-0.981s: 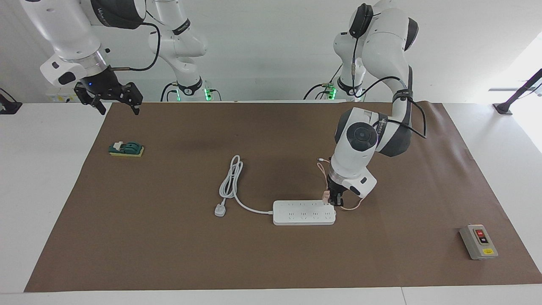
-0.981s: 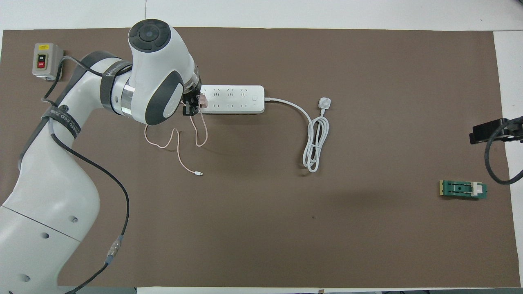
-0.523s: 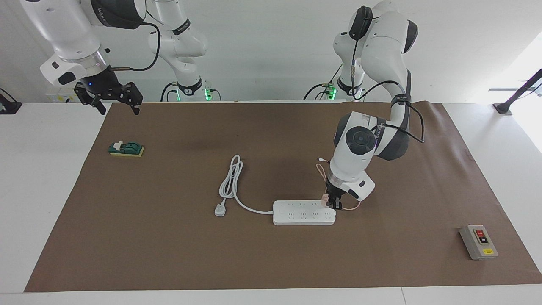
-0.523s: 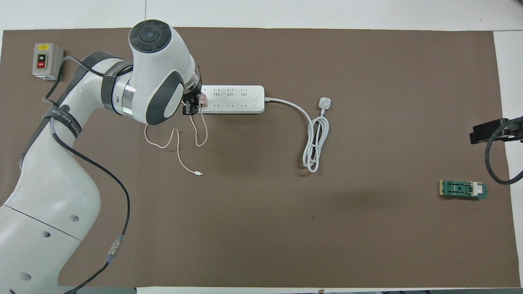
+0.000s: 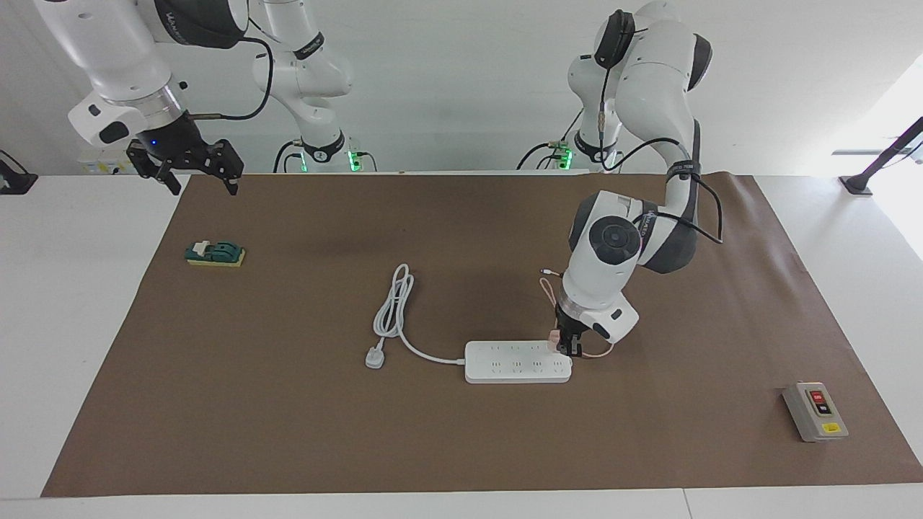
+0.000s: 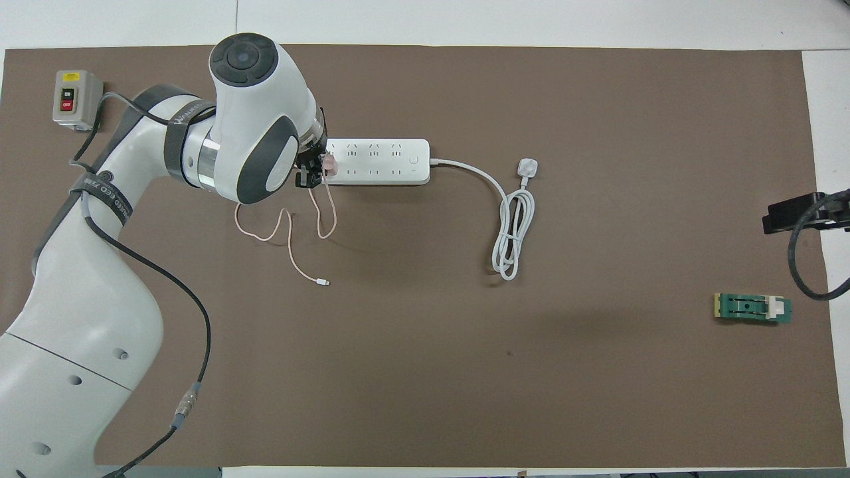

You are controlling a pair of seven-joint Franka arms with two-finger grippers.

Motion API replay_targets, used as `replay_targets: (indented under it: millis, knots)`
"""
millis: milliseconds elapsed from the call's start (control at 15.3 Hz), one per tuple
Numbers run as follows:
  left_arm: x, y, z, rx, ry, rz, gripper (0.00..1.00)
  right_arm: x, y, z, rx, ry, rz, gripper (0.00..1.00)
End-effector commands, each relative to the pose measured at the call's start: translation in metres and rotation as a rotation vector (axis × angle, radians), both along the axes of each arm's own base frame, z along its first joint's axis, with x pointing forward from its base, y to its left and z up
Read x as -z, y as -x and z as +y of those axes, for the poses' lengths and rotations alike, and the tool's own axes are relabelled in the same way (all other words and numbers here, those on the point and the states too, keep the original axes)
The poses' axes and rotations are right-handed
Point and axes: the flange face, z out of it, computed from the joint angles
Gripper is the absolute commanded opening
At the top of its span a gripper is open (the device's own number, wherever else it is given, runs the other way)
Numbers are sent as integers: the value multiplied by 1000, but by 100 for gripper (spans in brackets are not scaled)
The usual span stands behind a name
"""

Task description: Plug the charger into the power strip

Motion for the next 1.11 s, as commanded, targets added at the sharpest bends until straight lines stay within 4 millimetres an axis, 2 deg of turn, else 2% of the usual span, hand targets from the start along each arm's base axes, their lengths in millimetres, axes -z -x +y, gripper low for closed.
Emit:
replay_targets:
  millis: [0,654,1047]
  knots:
    - [11,0,6,14,-17,2,0,-4,5,3,10,-12,-5,100]
    - [10,8,-8,16,-19,3,0,-5,5,3,10,-18,-5,100]
    - [16,10,-6,24,-24,16,0,-5,6,4,17,-58,-10,100]
